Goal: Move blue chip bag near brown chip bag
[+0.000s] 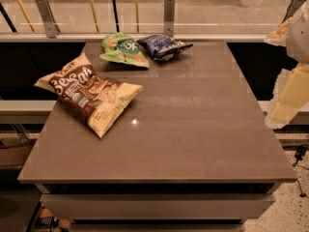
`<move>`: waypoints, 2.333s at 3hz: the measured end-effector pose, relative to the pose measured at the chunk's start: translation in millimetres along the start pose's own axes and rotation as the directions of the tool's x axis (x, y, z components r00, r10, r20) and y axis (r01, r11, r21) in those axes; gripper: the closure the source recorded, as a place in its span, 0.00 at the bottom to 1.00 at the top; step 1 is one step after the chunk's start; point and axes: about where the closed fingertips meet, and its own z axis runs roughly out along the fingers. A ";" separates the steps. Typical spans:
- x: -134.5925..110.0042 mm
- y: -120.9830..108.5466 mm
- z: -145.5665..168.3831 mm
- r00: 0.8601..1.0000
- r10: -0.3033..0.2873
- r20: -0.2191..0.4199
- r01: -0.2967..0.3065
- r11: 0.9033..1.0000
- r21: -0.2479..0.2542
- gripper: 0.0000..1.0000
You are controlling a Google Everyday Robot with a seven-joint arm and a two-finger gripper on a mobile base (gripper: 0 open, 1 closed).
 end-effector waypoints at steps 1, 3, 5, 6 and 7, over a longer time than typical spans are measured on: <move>-3.6 -19.6 3.0 0.998 -0.053 0.026 0.052 0.997 0.053 0.00; -33.8 -89.5 26.8 0.972 -0.209 0.108 0.188 0.966 0.179 0.00; -64.1 -125.6 68.4 0.944 -0.275 0.184 0.234 0.948 0.215 0.00; -81.2 -145.6 87.9 0.936 -0.291 0.200 0.240 0.940 0.243 0.00; -95.5 -165.2 105.3 0.938 -0.303 0.167 0.251 0.928 0.274 0.00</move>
Offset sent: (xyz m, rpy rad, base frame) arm 0.1136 0.0061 0.0167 -0.0051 -0.2612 0.2151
